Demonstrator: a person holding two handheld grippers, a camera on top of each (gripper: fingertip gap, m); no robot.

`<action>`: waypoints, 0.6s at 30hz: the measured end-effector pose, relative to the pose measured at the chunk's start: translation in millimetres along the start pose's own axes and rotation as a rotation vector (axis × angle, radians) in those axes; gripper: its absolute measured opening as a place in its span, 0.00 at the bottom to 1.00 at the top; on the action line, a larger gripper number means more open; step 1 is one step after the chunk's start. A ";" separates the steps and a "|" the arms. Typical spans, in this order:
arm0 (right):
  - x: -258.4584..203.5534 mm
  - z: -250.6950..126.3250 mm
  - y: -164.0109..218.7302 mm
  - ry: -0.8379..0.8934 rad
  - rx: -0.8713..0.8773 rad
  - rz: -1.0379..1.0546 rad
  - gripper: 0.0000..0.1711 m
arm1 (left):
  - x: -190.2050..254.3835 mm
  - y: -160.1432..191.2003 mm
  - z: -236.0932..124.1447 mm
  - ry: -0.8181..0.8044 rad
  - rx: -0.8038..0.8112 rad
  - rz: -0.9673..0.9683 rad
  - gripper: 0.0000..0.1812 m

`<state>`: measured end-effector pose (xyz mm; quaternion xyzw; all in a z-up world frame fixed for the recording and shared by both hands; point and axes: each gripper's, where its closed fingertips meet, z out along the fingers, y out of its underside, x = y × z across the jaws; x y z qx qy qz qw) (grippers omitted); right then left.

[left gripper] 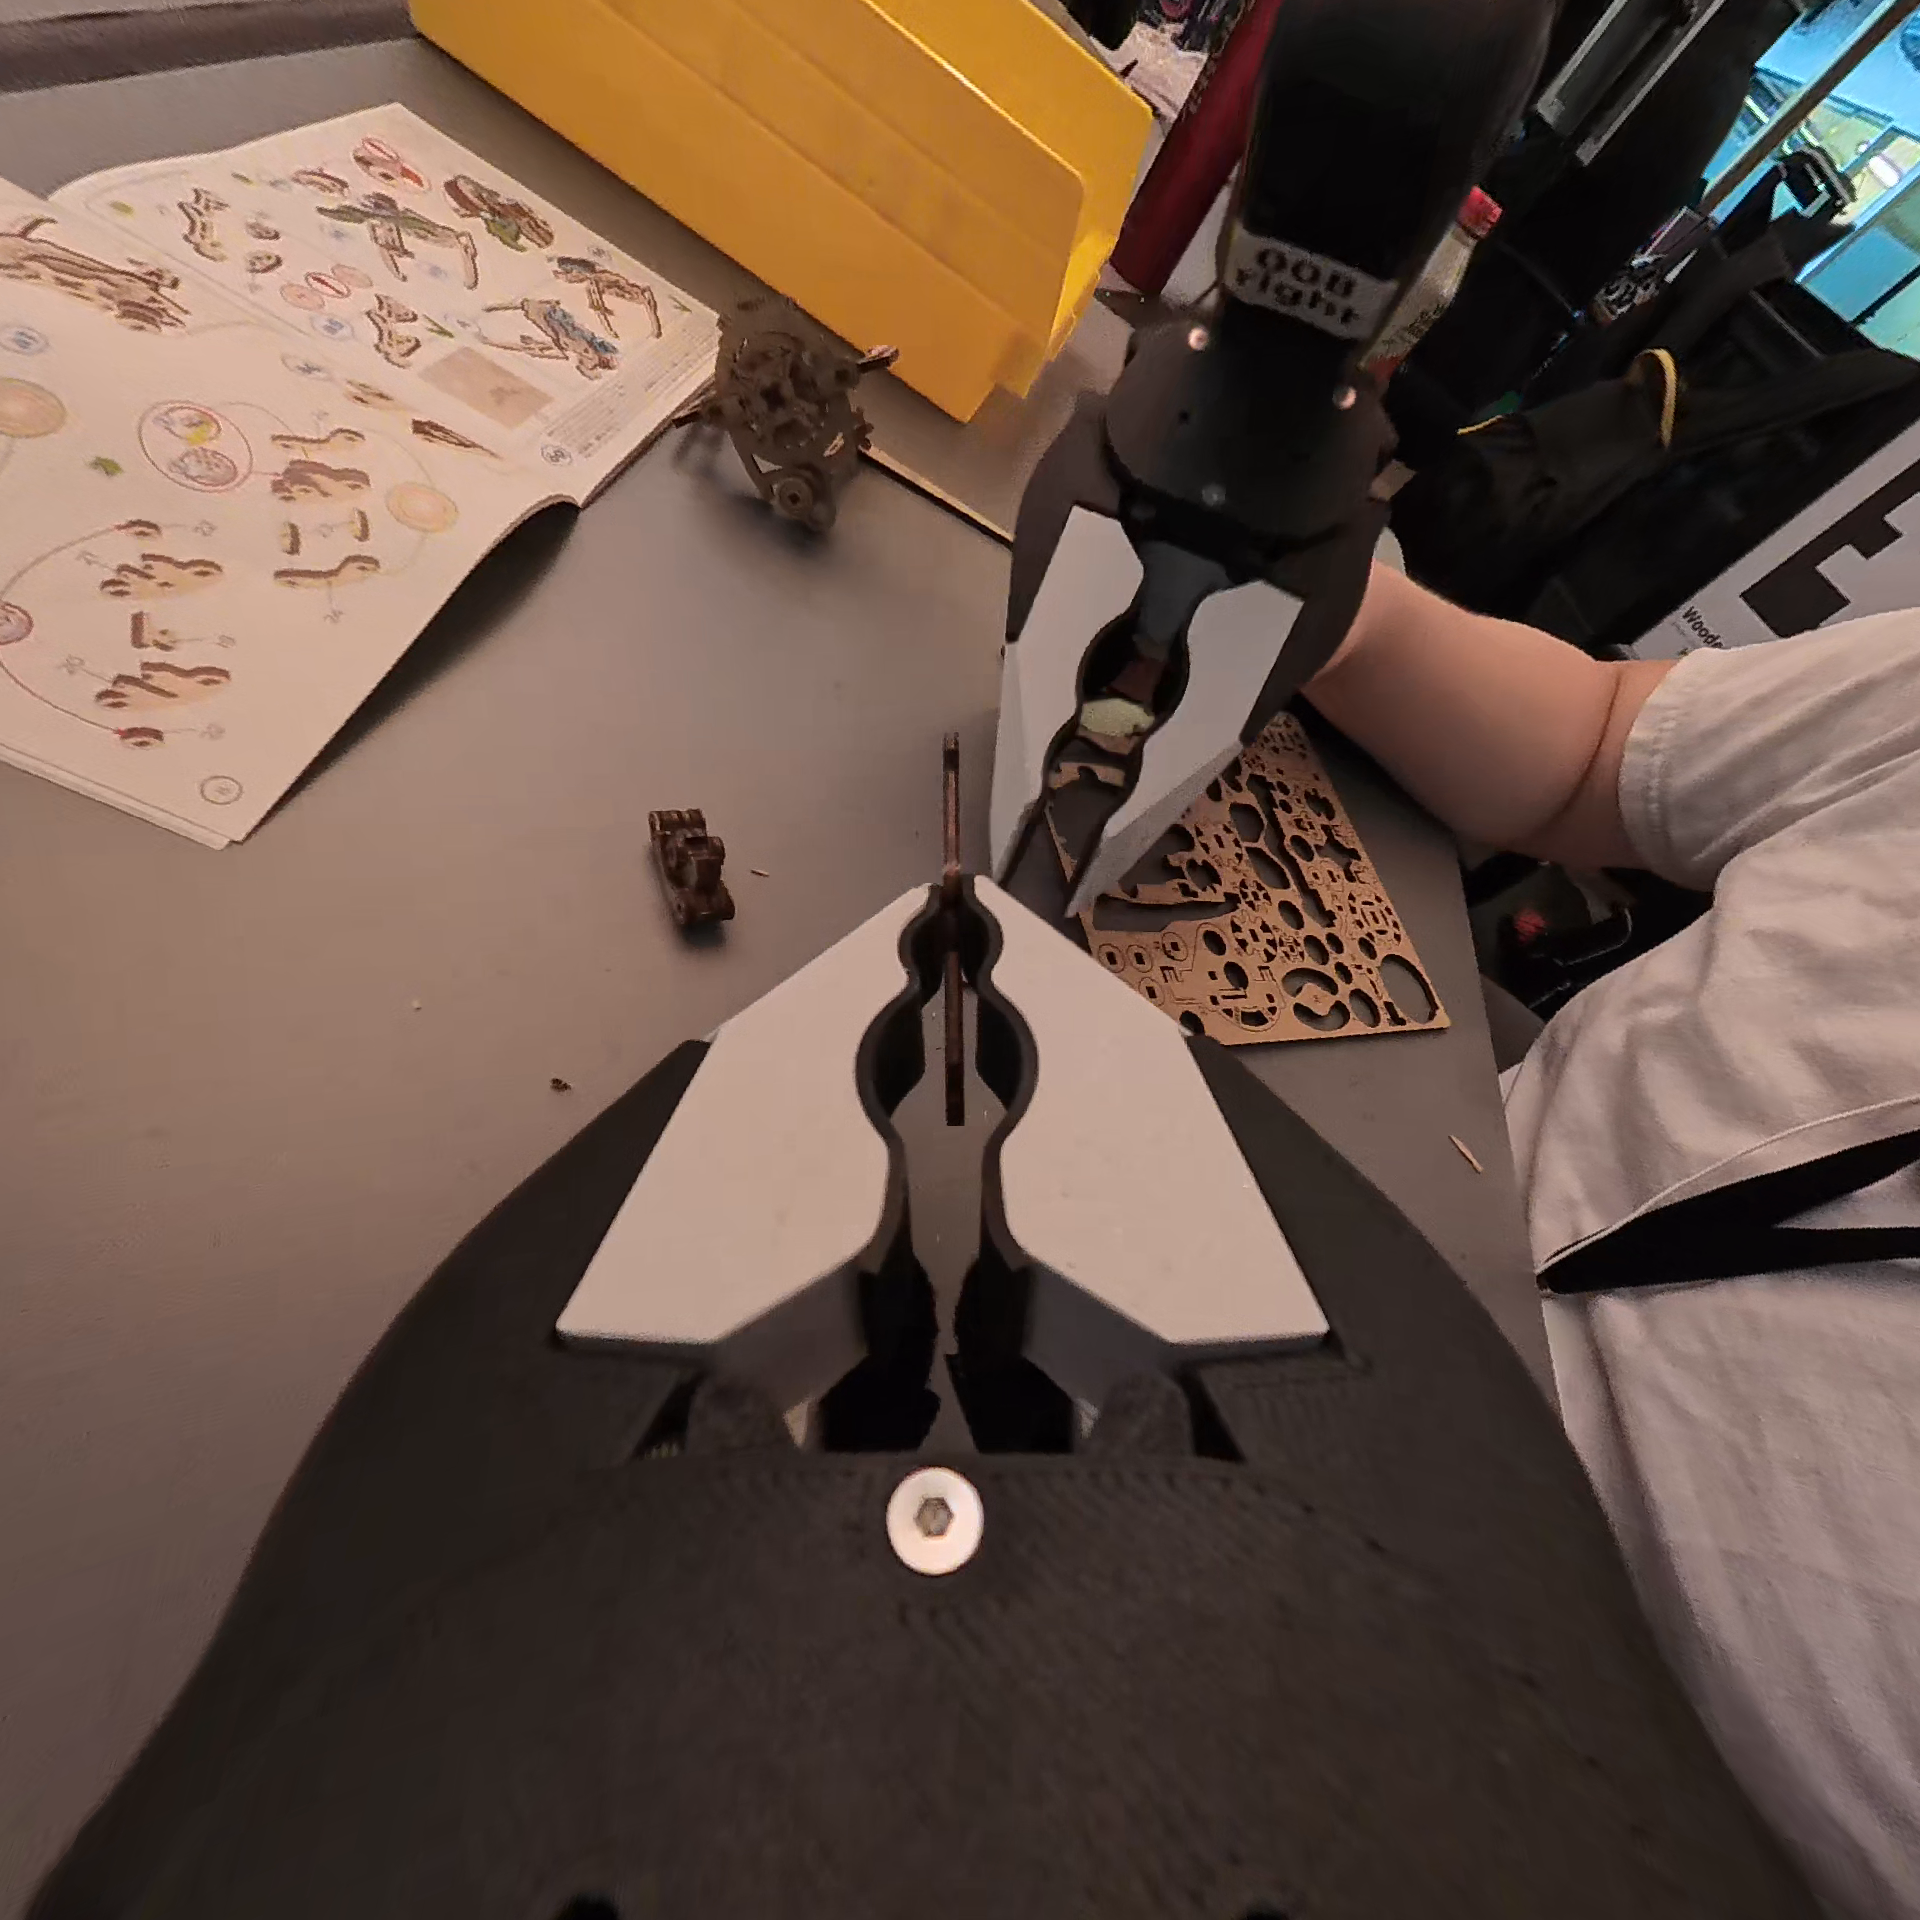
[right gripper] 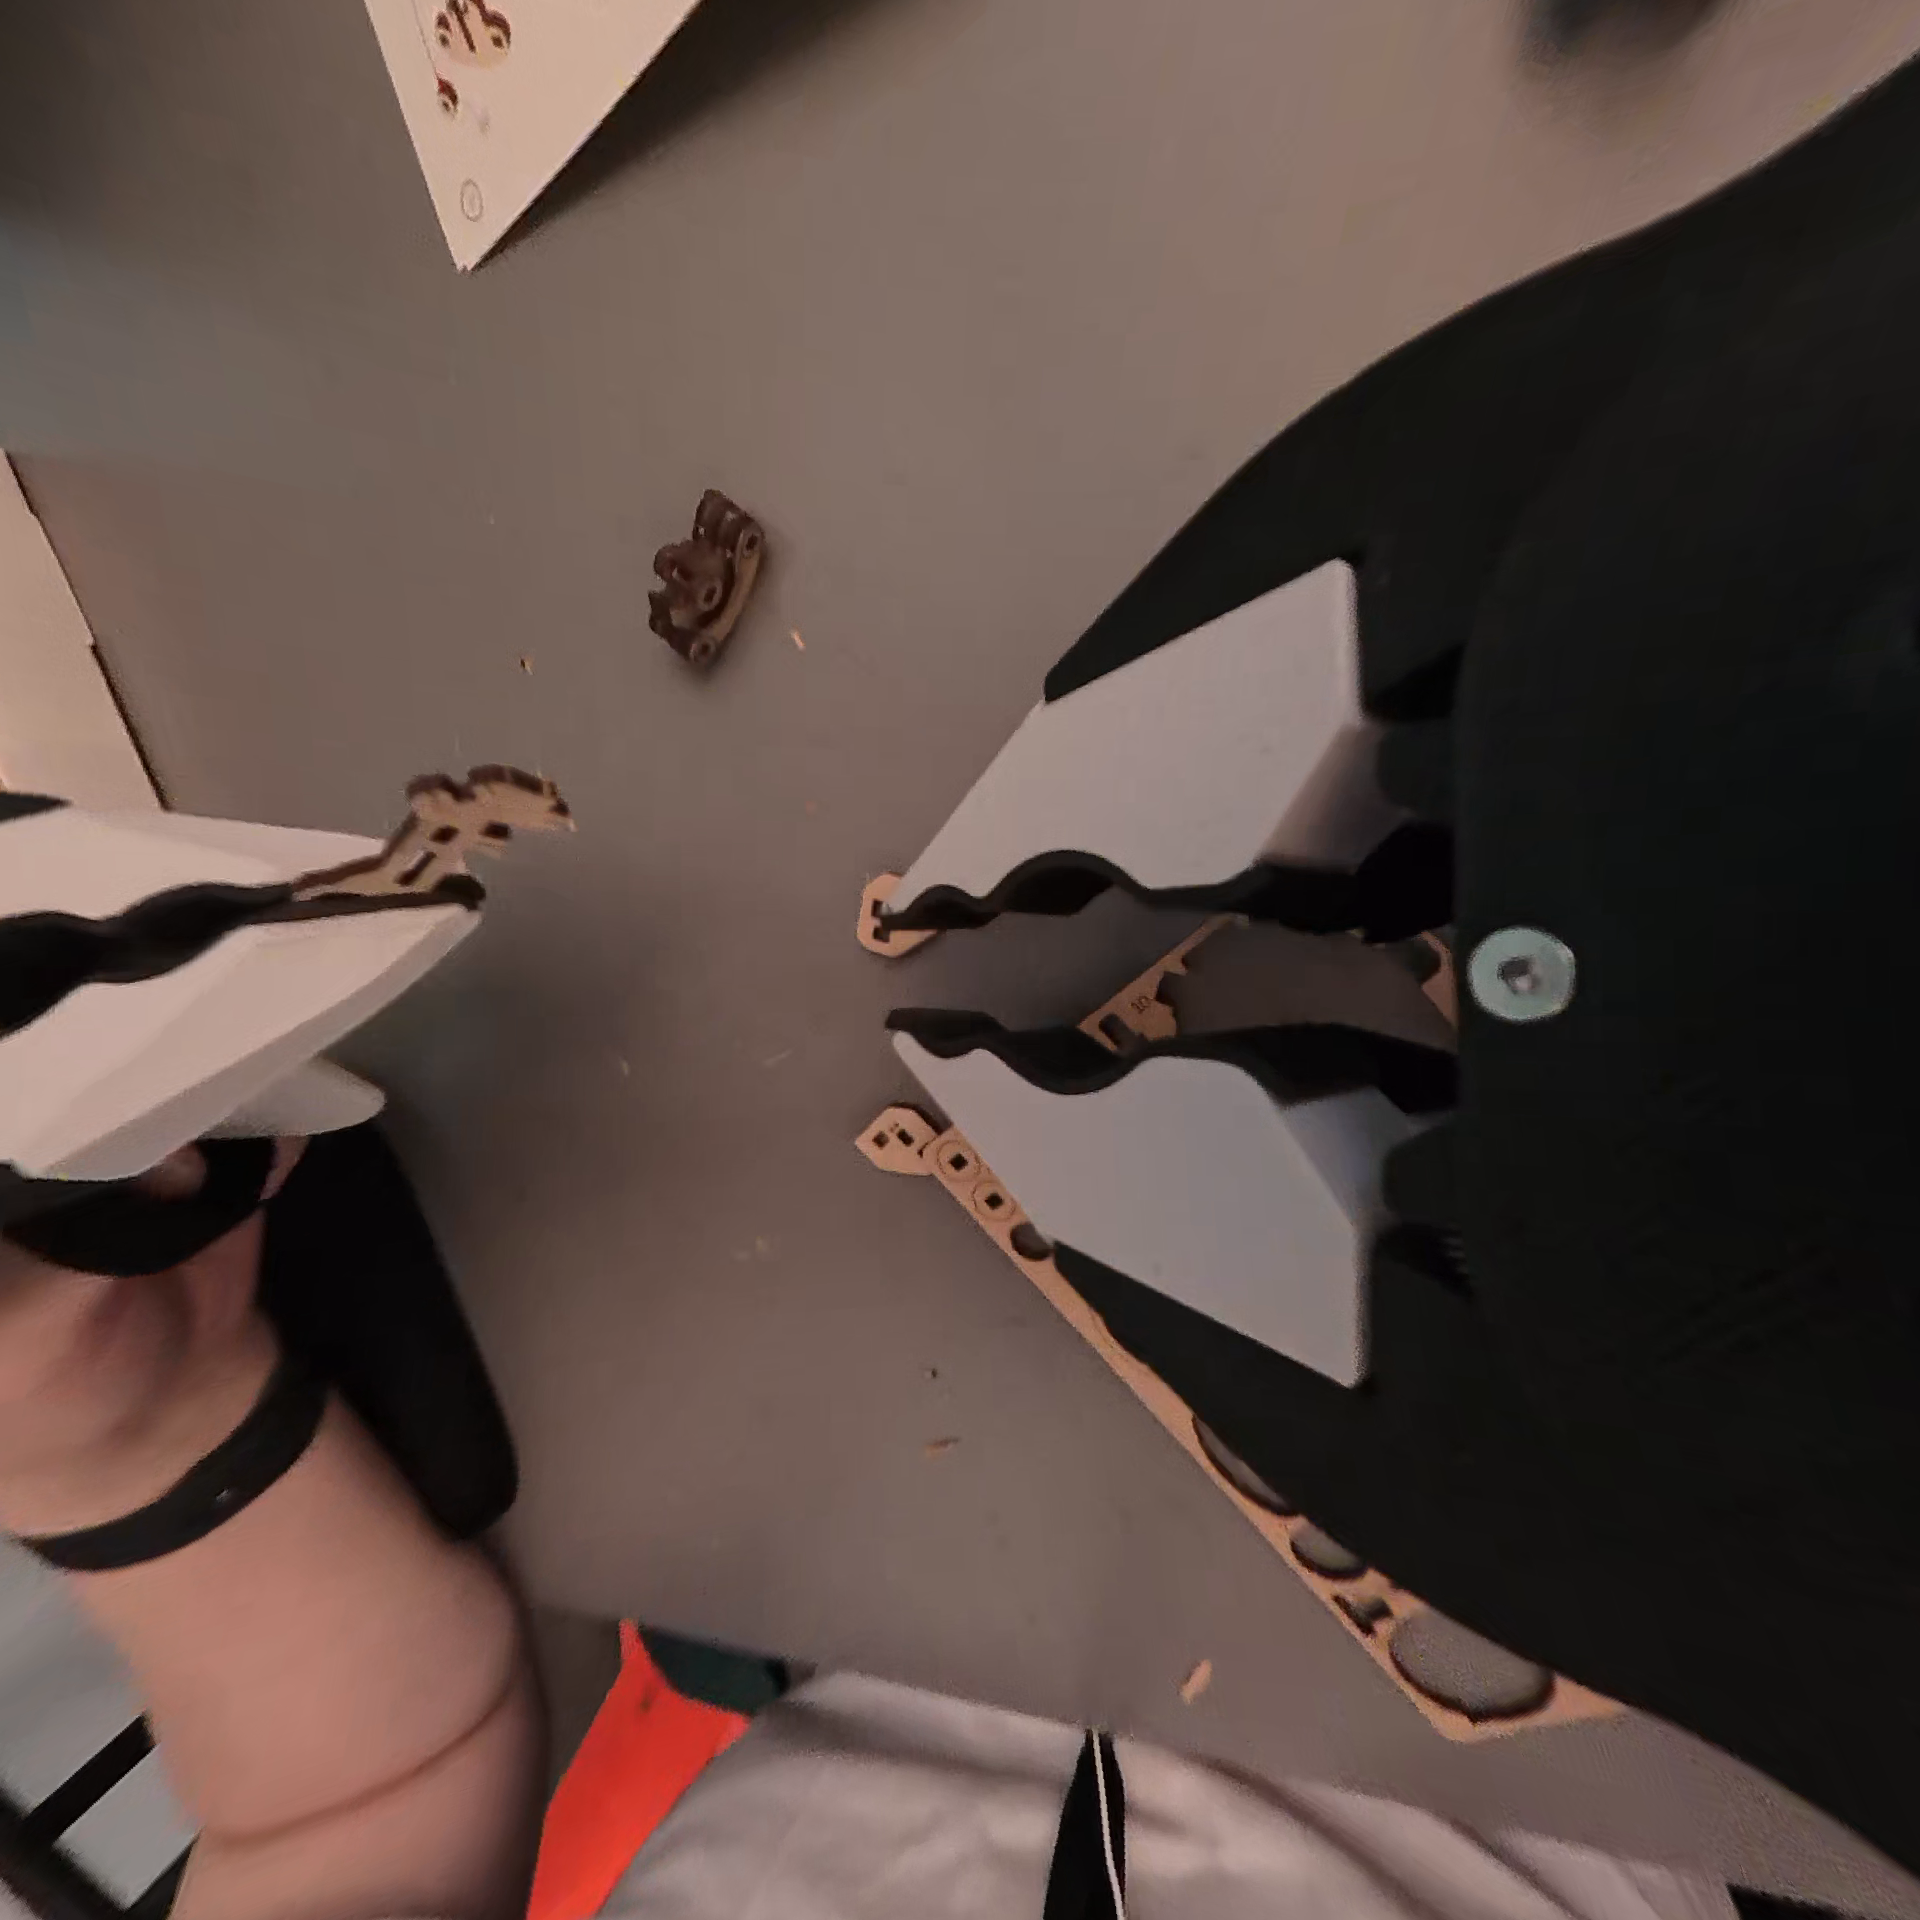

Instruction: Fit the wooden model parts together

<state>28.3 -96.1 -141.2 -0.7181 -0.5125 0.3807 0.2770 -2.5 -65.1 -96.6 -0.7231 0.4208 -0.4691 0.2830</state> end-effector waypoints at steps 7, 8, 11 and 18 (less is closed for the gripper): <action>7.0 5.7 2.3 0.068 -0.016 0.030 0.12 | -3.1 4.3 1.7 -0.017 -0.022 0.012 0.00; 7.3 6.2 2.9 0.064 -0.018 0.043 0.12 | -3.3 5.5 2.6 -0.021 -0.028 0.015 0.00; 5.2 8.8 3.9 0.044 -0.023 0.060 0.13 | -3.5 9.7 5.4 -0.030 -0.054 0.031 0.00; 3.8 13.8 11.6 0.053 -0.083 -0.001 0.13 | -2.4 13.6 8.3 -0.020 -0.075 0.034 0.00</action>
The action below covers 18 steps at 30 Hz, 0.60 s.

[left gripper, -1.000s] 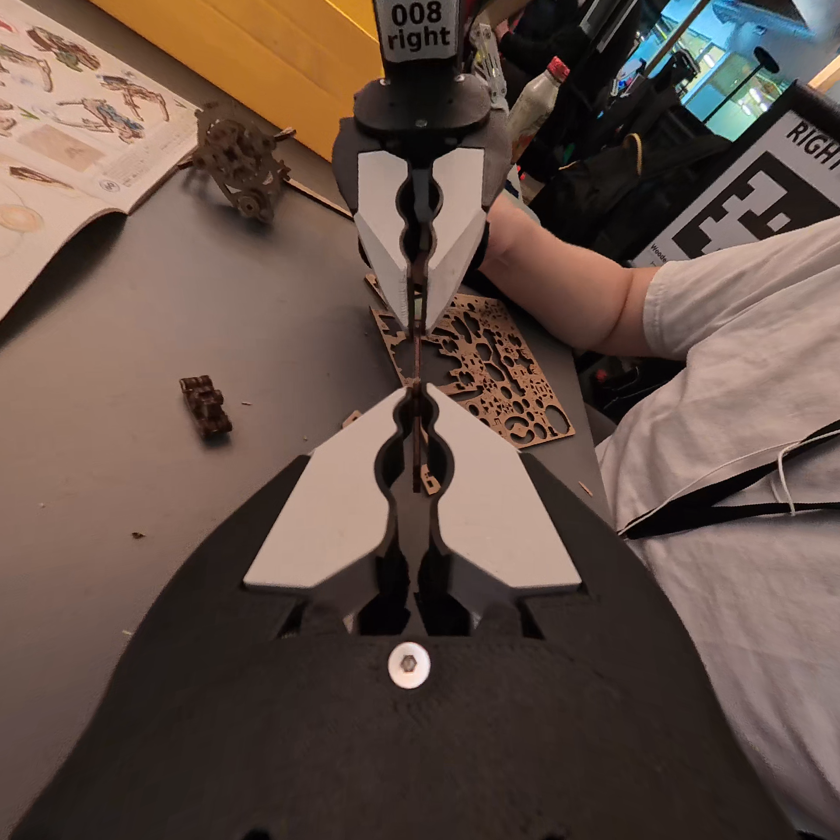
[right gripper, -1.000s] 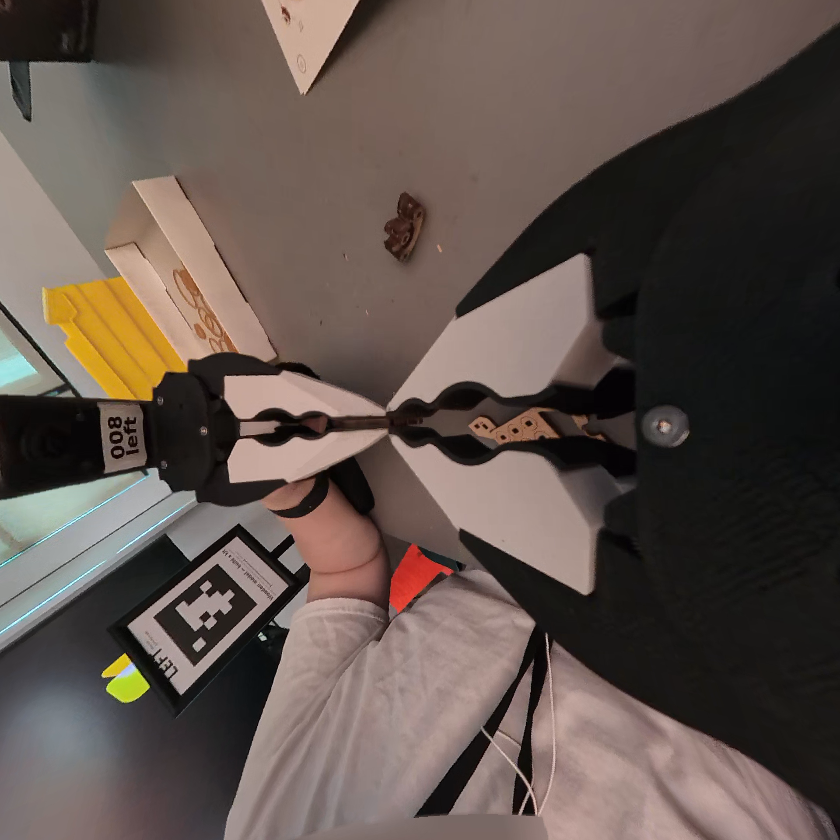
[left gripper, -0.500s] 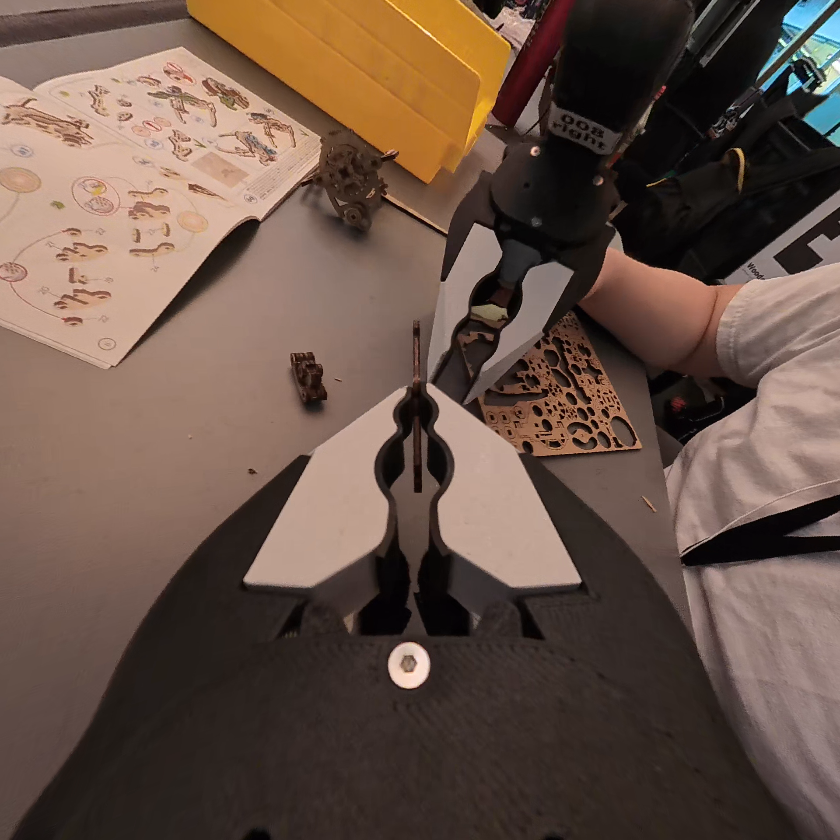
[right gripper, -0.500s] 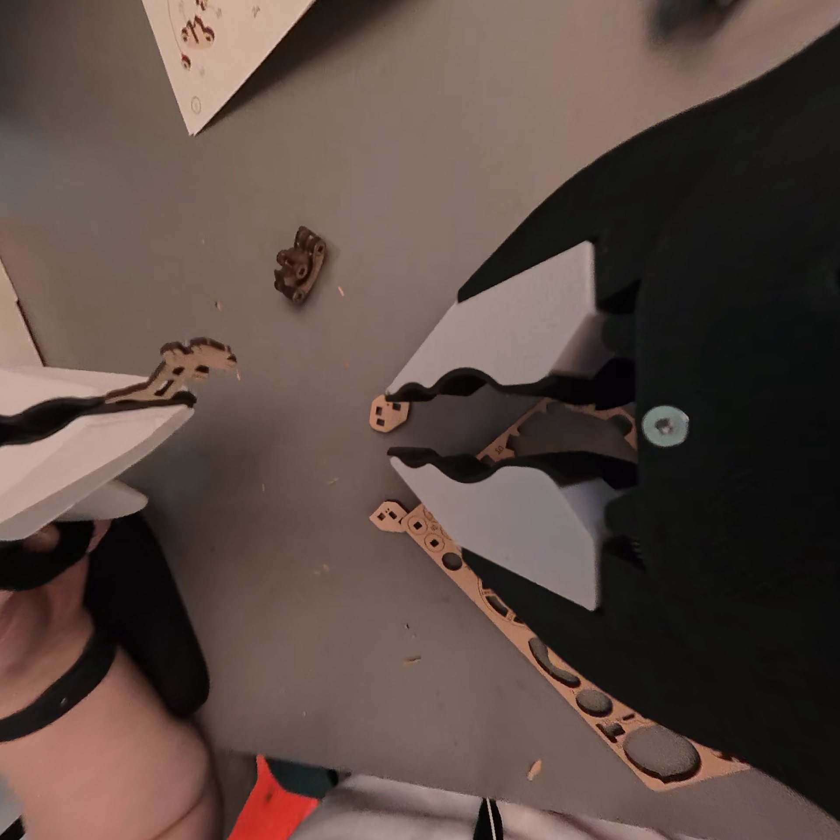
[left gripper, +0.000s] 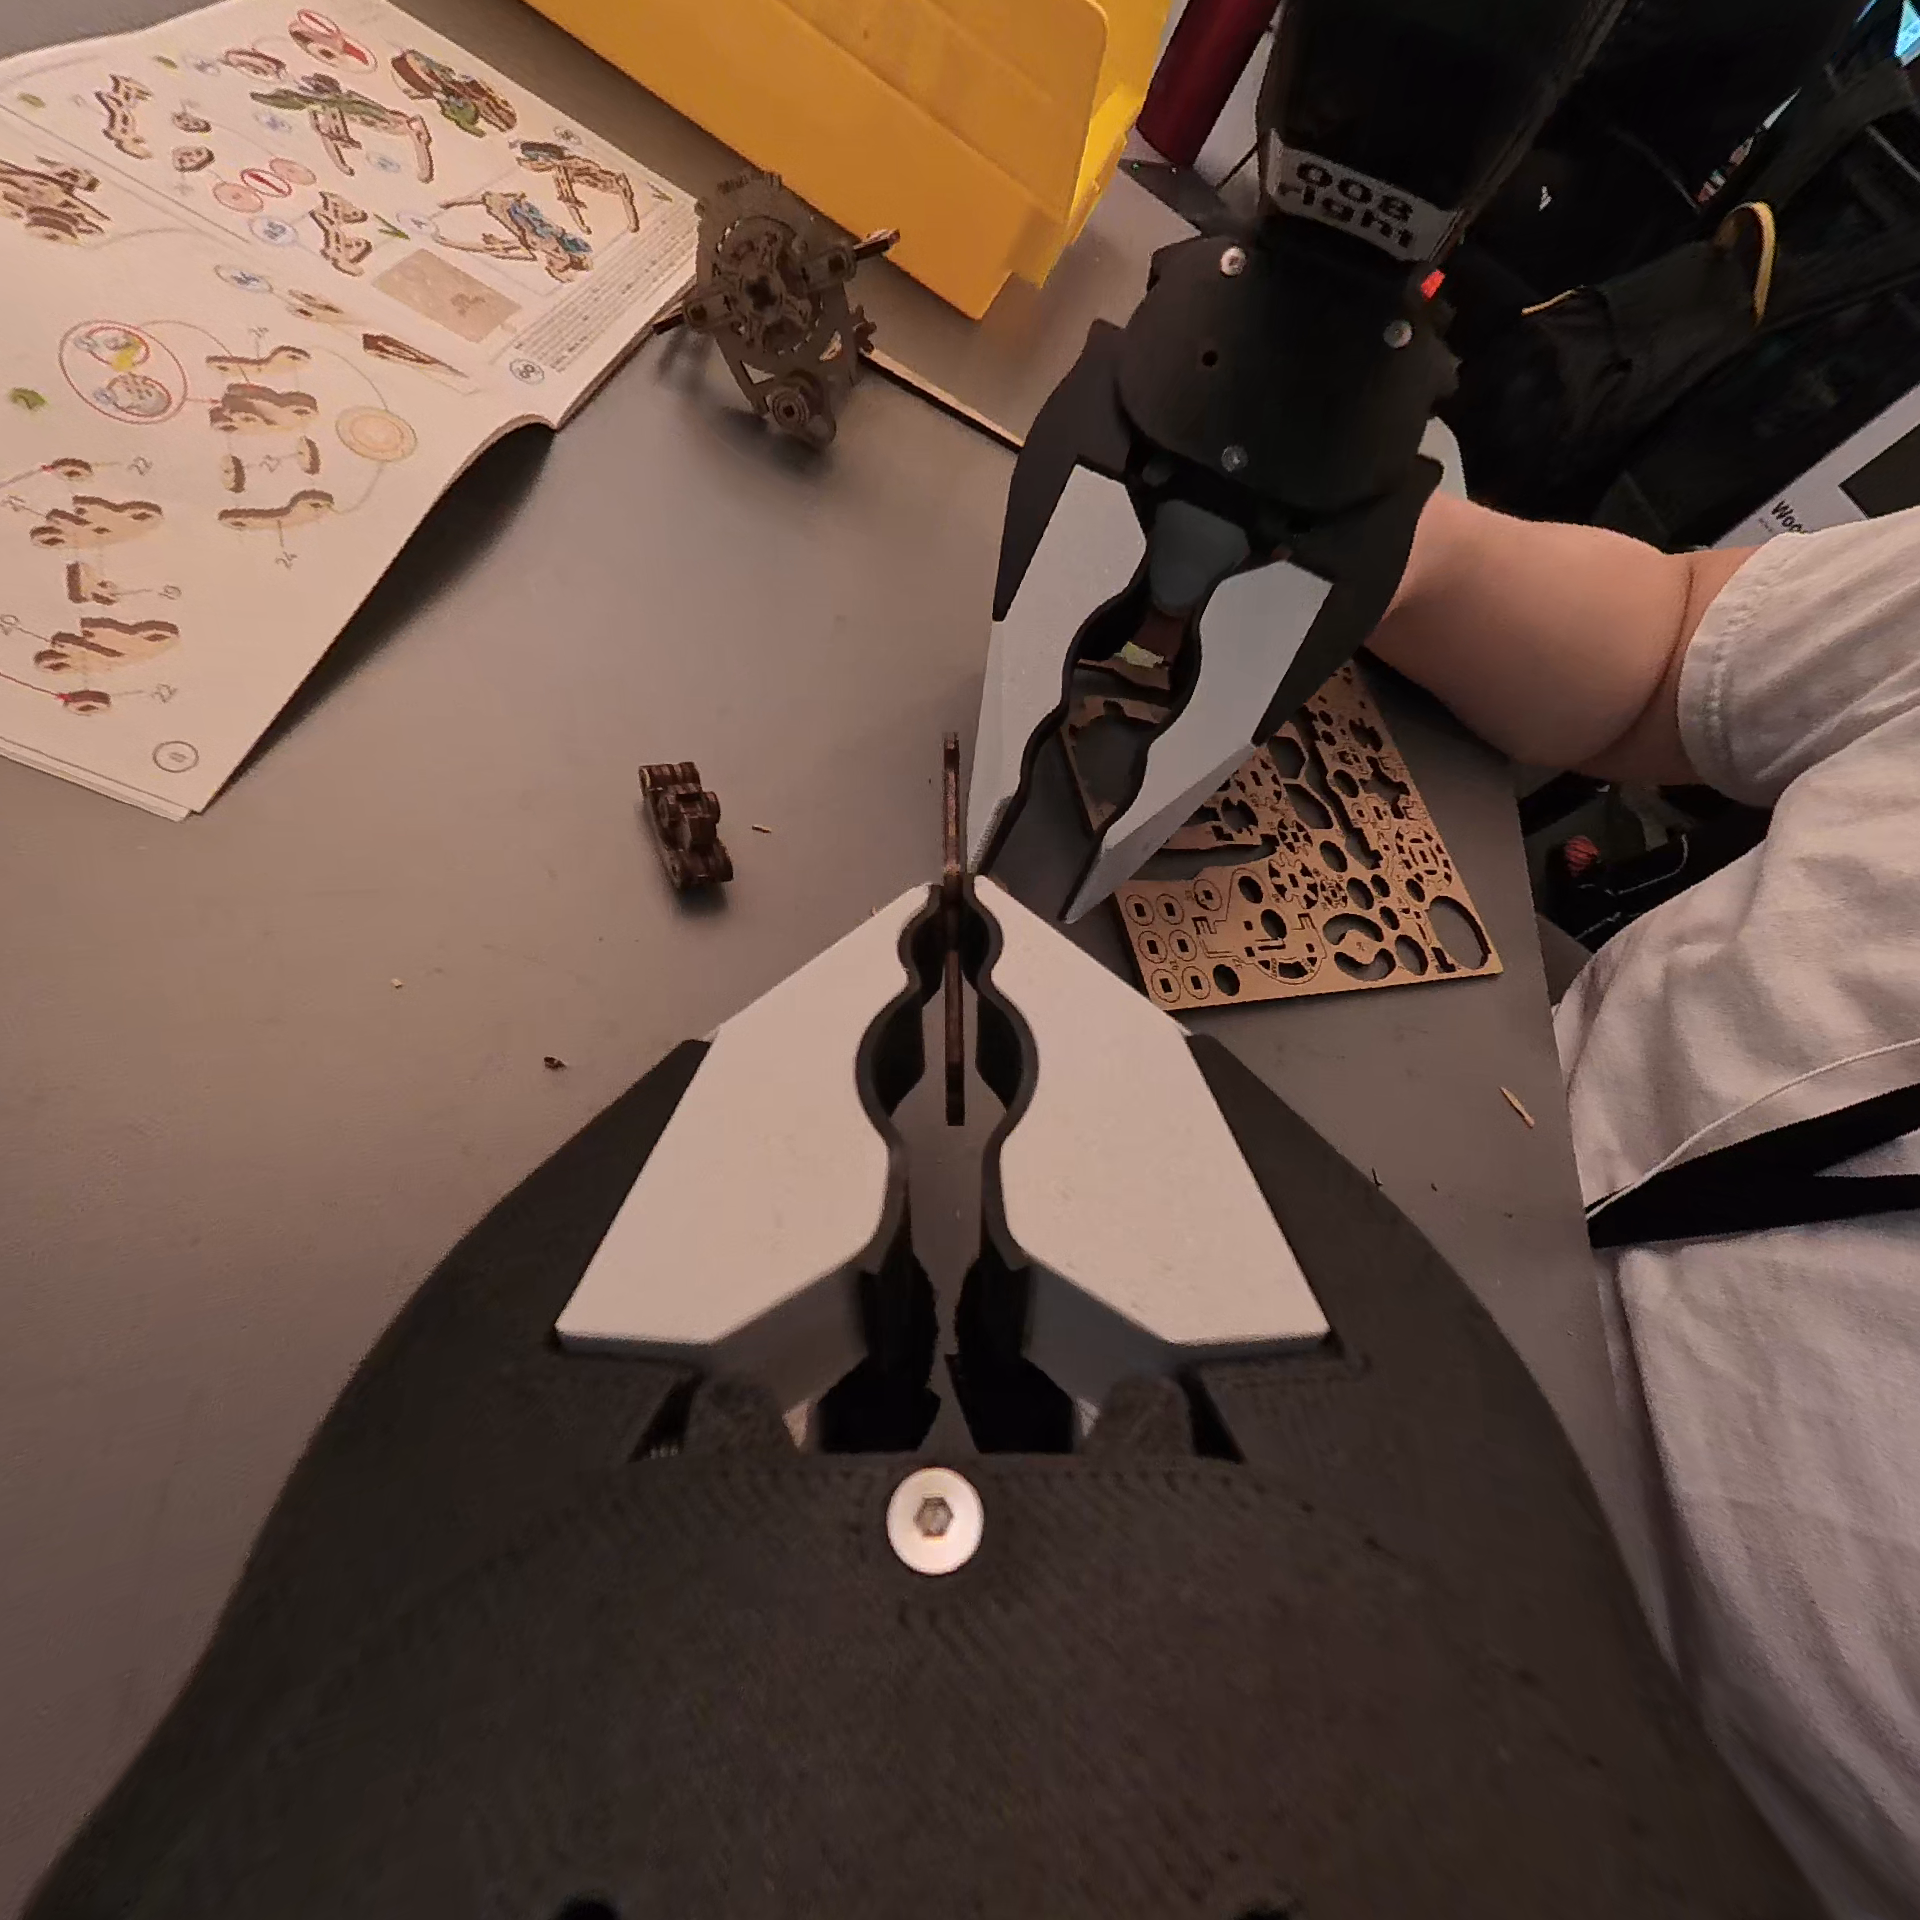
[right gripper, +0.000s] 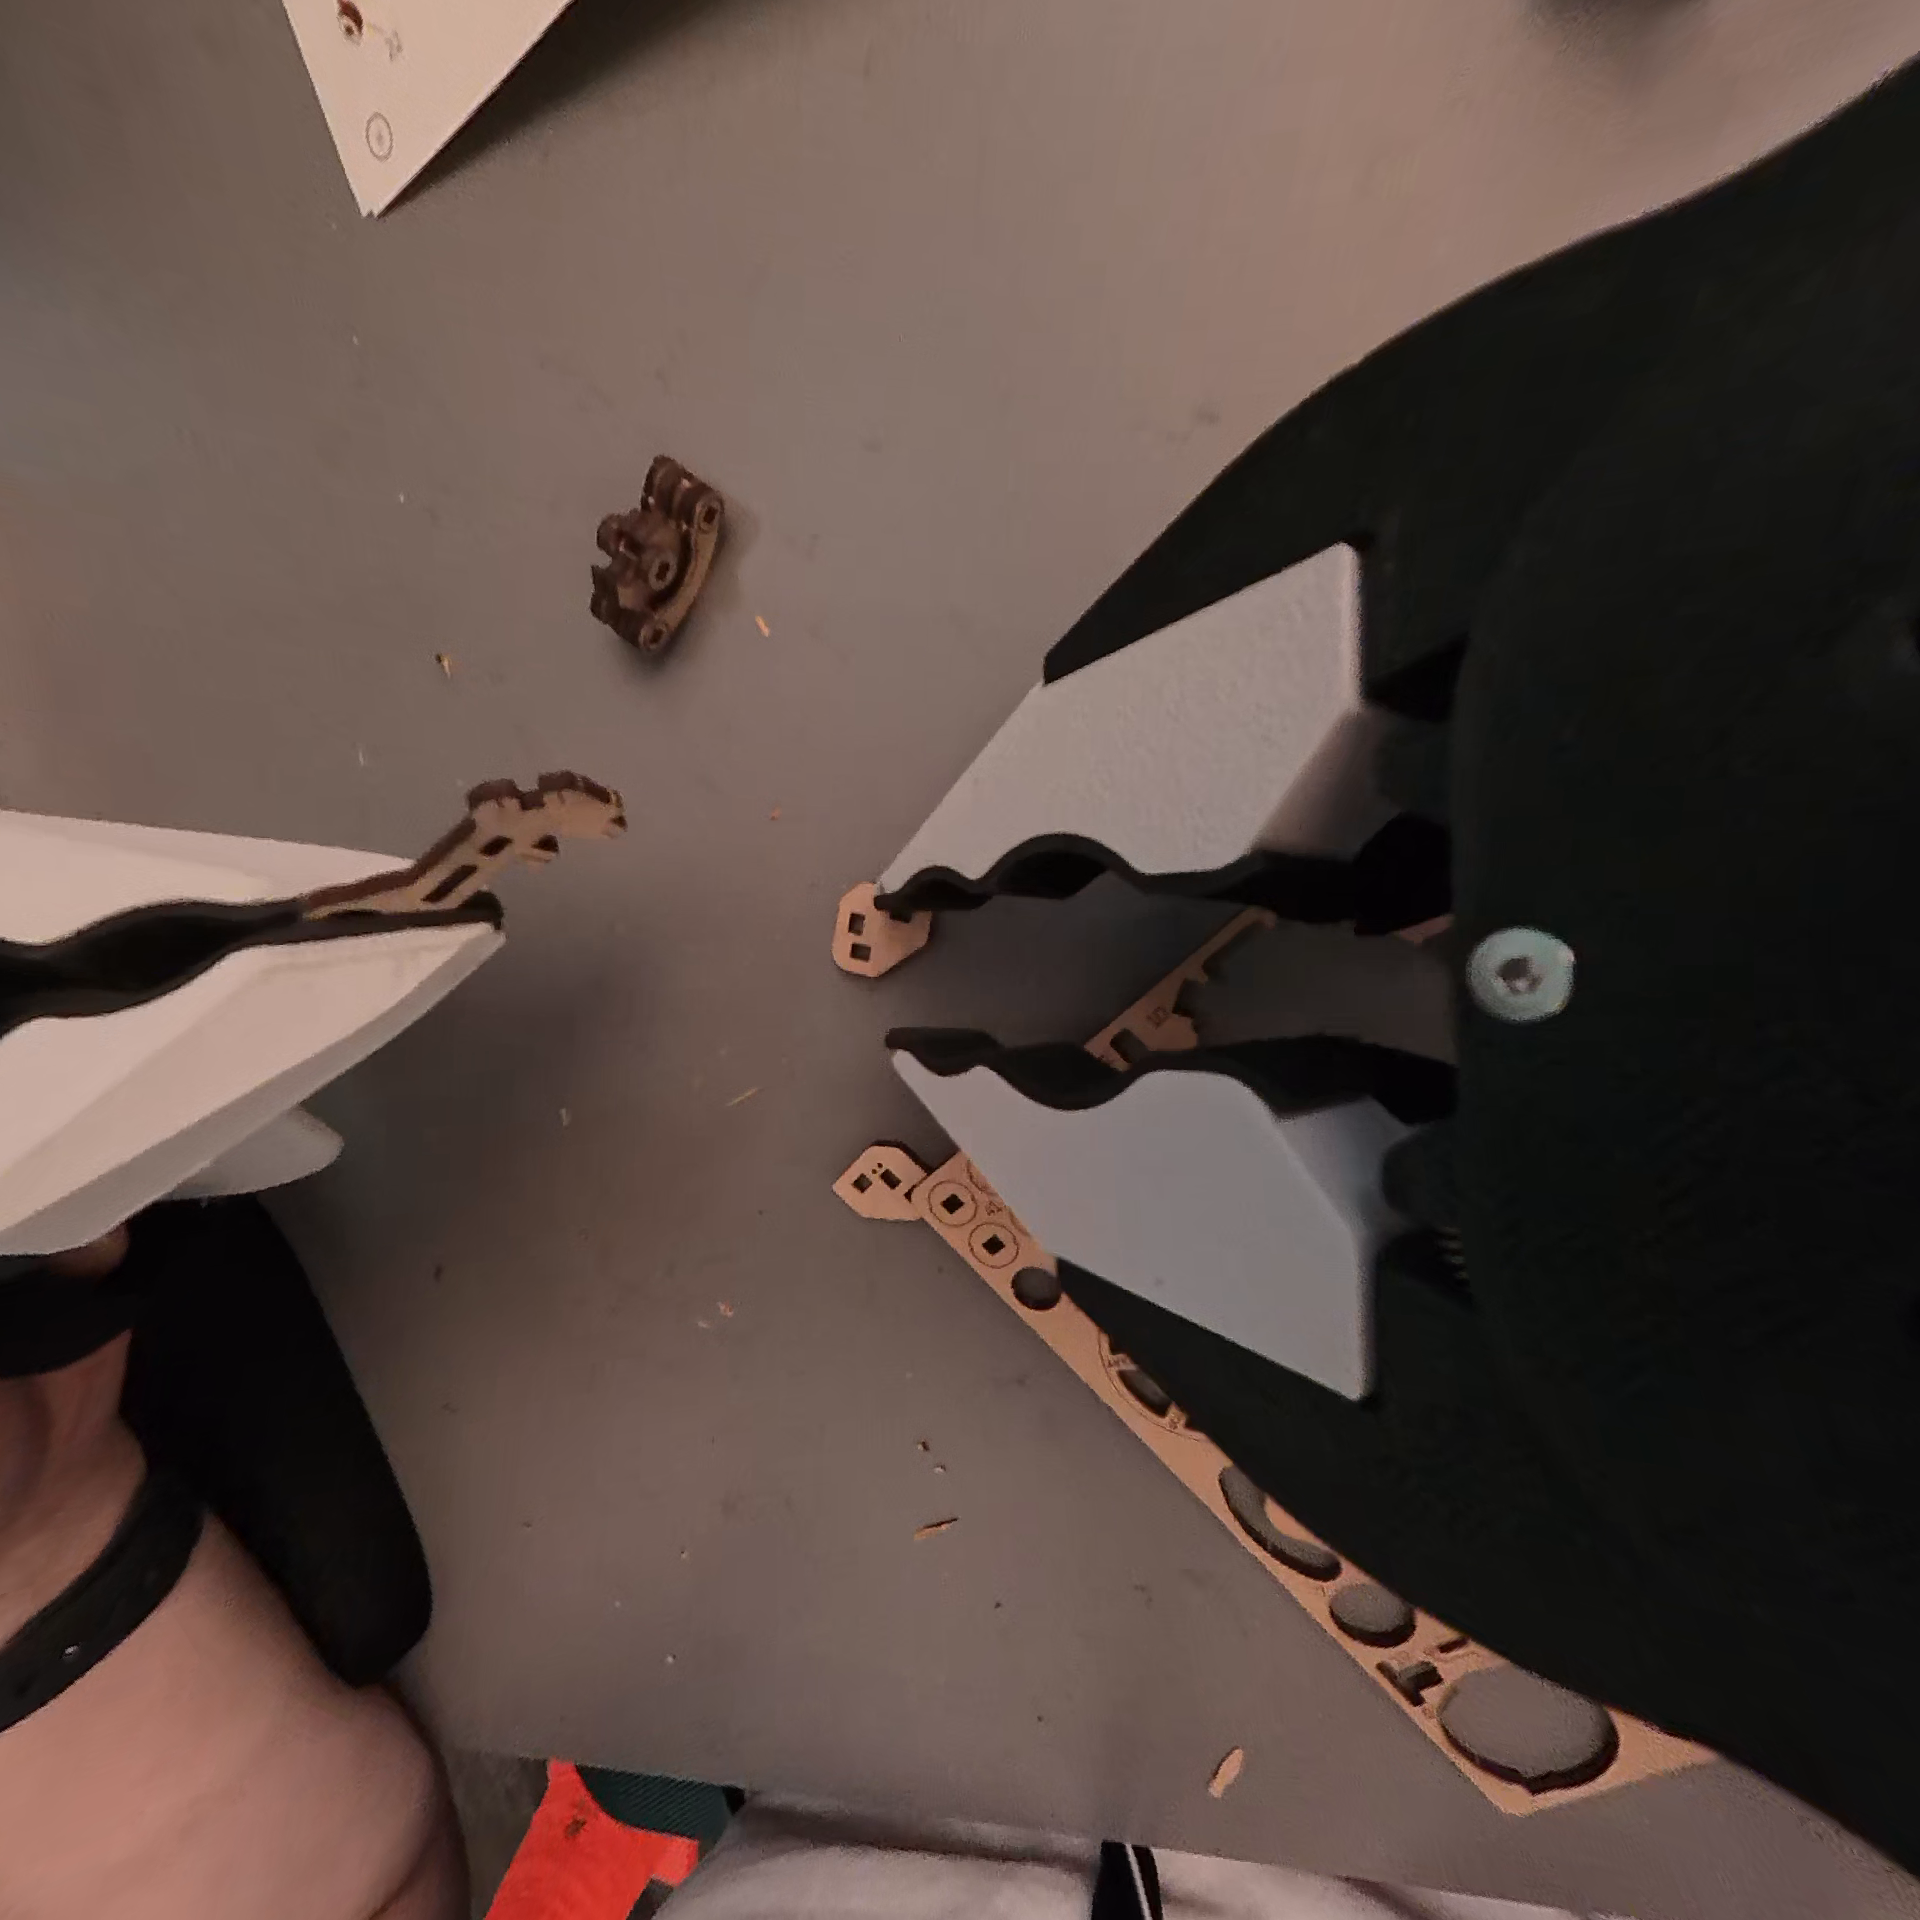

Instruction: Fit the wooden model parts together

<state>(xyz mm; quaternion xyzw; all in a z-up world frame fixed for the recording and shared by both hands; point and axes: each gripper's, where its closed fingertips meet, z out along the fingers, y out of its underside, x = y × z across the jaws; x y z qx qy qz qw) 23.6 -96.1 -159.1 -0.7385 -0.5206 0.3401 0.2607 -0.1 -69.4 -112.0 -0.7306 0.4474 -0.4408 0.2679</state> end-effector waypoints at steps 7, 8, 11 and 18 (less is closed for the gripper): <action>4.4 -2.7 1.9 0.029 -0.010 -0.053 0.13 | -0.1 1.3 0.1 0.004 -0.007 -0.003 0.00; 6.3 -3.4 1.9 0.038 -0.010 -0.055 0.13 | 0.2 1.1 0.1 0.005 -0.006 -0.003 0.00; 10.6 -4.9 1.9 0.052 -0.006 -0.052 0.13 | 1.0 1.8 0.7 0.007 -0.011 -0.001 0.00; 20.6 -12.6 1.9 0.115 -0.005 -0.101 0.13 | 4.5 9.3 7.7 0.012 -0.058 0.020 0.00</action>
